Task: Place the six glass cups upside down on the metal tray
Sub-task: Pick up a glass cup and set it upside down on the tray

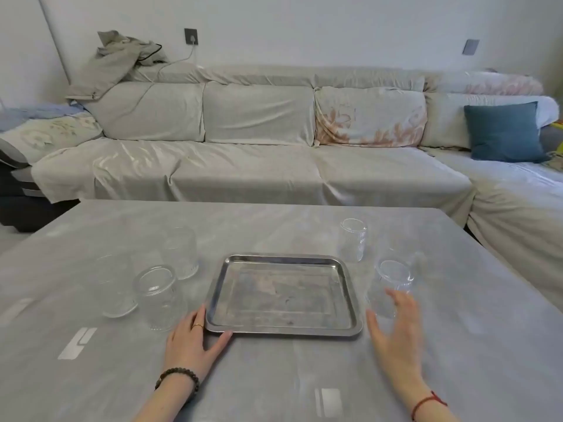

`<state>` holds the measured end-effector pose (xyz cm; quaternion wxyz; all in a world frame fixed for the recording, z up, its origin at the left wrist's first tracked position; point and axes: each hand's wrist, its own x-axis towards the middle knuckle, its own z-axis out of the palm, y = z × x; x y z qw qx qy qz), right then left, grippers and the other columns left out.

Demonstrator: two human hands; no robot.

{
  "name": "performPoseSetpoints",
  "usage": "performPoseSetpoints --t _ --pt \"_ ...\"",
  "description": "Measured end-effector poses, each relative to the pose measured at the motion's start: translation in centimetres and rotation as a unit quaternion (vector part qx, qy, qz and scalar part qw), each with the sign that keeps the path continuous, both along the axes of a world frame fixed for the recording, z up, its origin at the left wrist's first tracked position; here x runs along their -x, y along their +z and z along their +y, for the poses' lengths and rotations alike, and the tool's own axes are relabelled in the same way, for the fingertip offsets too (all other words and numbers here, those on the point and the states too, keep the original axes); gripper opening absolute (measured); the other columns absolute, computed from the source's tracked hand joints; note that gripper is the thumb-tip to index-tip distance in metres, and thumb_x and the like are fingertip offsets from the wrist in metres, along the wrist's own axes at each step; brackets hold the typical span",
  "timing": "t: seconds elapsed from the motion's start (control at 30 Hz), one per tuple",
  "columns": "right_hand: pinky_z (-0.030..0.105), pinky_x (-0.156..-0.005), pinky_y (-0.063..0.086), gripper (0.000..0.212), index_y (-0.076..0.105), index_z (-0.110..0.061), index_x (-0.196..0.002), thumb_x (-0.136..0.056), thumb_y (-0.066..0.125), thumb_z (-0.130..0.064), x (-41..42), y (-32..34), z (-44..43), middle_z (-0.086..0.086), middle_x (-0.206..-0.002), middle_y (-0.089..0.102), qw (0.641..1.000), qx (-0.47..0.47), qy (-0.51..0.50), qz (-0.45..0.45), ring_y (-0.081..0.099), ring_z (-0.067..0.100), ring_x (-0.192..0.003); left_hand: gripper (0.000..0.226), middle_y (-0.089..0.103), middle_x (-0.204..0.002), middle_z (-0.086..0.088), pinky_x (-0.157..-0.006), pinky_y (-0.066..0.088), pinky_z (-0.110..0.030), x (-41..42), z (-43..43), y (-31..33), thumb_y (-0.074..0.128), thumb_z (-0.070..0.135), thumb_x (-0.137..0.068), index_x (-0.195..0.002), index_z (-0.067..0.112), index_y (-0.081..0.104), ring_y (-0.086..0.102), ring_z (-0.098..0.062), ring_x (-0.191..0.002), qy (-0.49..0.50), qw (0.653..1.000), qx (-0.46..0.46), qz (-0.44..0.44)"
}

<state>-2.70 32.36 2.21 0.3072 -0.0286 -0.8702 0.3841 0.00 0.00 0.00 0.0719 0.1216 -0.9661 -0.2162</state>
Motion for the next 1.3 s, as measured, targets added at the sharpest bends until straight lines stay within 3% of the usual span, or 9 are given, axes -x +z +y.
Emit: performPoseSetpoints --t 0.1,0.2,0.4,0.53,0.63,0.73,0.87,1.07,1.3 --pt "0.045 -0.105 0.032 0.076 0.034 -0.012 -0.132 -0.069 0.076 -0.011 2.3 1.7 2.4 0.016 -0.136 0.040 0.997 0.048 -0.055 -0.013 0.034 0.031 -0.127 0.081 0.043 -0.137 0.002 -0.109 0.030 -0.033 0.3 -0.3 -0.3 0.048 0.065 -0.077 -0.140 0.019 0.024 0.039 -0.017 -0.127 0.013 1.000 -0.009 0.010" --pt "0.043 -0.107 0.031 0.089 0.021 -0.021 -0.139 -0.070 0.076 -0.018 4.8 2.5 3.3 0.007 -0.144 0.032 0.989 0.118 -0.015 -0.085 0.031 0.025 -0.131 0.082 0.045 -0.134 0.002 -0.109 0.030 -0.033 0.4 -0.2 -0.4 0.051 0.064 -0.076 -0.140 0.020 0.025 0.040 -0.017 -0.125 0.009 0.999 -0.029 0.020" --pt "0.042 -0.099 0.038 0.089 0.030 -0.018 -0.133 -0.062 0.082 -0.023 7.1 1.6 3.3 0.011 -0.132 0.049 0.982 0.146 -0.042 -0.116 0.046 0.028 -0.119 0.083 0.043 -0.135 0.003 -0.111 0.029 -0.033 0.4 -0.1 -0.3 0.050 0.065 -0.075 -0.141 0.021 0.023 0.039 -0.017 -0.126 0.012 0.999 -0.029 0.011" --pt "0.035 -0.094 0.039 0.086 0.034 -0.026 -0.128 -0.058 0.084 -0.029 6.6 2.3 2.6 0.003 -0.127 0.053 0.984 0.160 -0.057 -0.054 0.051 0.022 -0.114 0.087 0.042 -0.138 0.002 -0.112 0.029 -0.035 0.4 -0.1 -0.3 0.049 0.068 -0.073 -0.141 0.021 0.022 0.038 -0.019 -0.128 0.020 0.999 -0.033 0.002" --pt "0.031 -0.092 0.039 0.083 0.036 -0.025 -0.124 -0.057 0.085 -0.030 7.7 4.4 0.8 -0.005 -0.116 0.051 0.984 0.177 -0.006 -0.015 0.050 0.014 -0.106 0.087 0.040 -0.139 0.003 -0.113 0.027 -0.035 0.5 -0.1 -0.4 0.049 0.069 -0.073 -0.142 0.023 0.020 0.036 -0.018 -0.129 0.019 0.999 -0.035 0.003" --pt "0.028 -0.089 0.038 0.078 0.040 -0.019 -0.120 -0.058 0.085 -0.026 9.8 6.5 -1.7 -0.005 -0.110 0.047 0.983 0.149 0.085 -0.073 0.048 0.013 -0.102 0.087 0.039 -0.140 0.003 -0.113 0.026 -0.034 0.6 -0.1 -0.5 0.049 0.068 -0.074 -0.142 0.022 0.020 0.035 -0.018 -0.129 0.018 0.999 -0.034 0.010" --pt "0.026 -0.089 0.036 0.081 0.039 -0.015 -0.123 -0.057 0.085 -0.025 11.5 6.2 -4.6 -0.002 -0.110 0.047 0.969 0.113 0.146 -0.161 0.046 0.014 -0.102 0.088 0.039 -0.141 0.003 -0.113 0.026 -0.034 0.6 -0.2 -0.6 0.049 0.069 -0.073 -0.142 0.023 0.019 0.034 -0.018 -0.130 0.018 0.999 -0.033 0.012" --pt "0.027 -0.090 0.038 0.082 0.040 -0.015 -0.123 -0.055 0.086 -0.026 12.4 3.9 -5.7 -0.003 -0.110 0.048 0.968 0.112 0.142 -0.176 0.046 0.013 -0.101 0.088 0.035 -0.144 0.008 -0.115 0.020 -0.033 0.8 -0.2 -1.0 0.044 0.071 -0.073 -0.143 0.025 0.014 0.031 -0.013 -0.132 0.017 1.000 -0.022 0.012" --pt "0.030 -0.093 0.037 0.083 0.038 -0.018 -0.126 -0.058 0.085 -0.027 13.1 3.2 -5.5 0.006 -0.126 0.051 0.968 0.117 0.133 -0.178 0.043 0.013 -0.104 0.085 0.037 -0.143 0.007 -0.116 0.019 -0.032 0.8 -0.2 -1.1 0.046 0.068 -0.075 -0.142 0.024 0.019 0.031 -0.013 -0.132 0.017 0.999 -0.031 0.026"
